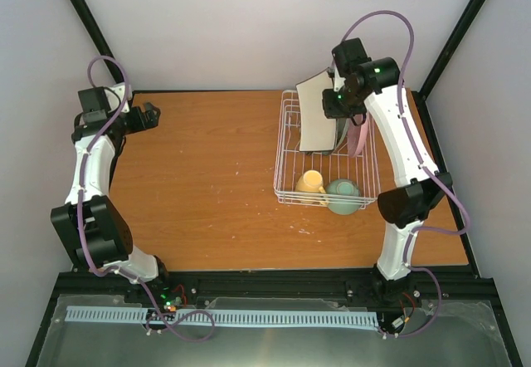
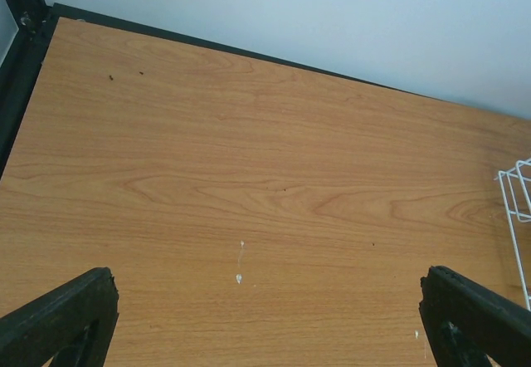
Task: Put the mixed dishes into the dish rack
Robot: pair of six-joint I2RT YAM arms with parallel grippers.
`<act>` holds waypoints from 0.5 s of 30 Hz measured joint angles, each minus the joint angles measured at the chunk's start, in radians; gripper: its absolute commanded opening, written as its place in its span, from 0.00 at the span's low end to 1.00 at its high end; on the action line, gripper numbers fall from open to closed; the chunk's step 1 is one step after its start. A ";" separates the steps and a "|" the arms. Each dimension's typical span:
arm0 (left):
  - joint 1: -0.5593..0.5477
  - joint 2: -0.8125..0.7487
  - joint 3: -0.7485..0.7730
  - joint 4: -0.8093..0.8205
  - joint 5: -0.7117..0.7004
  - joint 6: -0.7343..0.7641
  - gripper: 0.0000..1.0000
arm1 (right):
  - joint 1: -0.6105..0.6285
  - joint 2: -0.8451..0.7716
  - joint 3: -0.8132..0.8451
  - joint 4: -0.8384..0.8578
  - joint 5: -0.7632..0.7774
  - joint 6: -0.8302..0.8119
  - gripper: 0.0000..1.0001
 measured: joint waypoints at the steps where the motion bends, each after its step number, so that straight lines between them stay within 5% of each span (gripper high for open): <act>1: 0.000 0.000 0.000 -0.002 0.002 0.000 1.00 | 0.000 0.003 0.000 0.000 -0.003 0.000 0.03; 15: 0.001 0.023 0.000 -0.004 0.008 0.010 1.00 | -0.003 0.114 -0.045 0.054 -0.065 0.048 0.03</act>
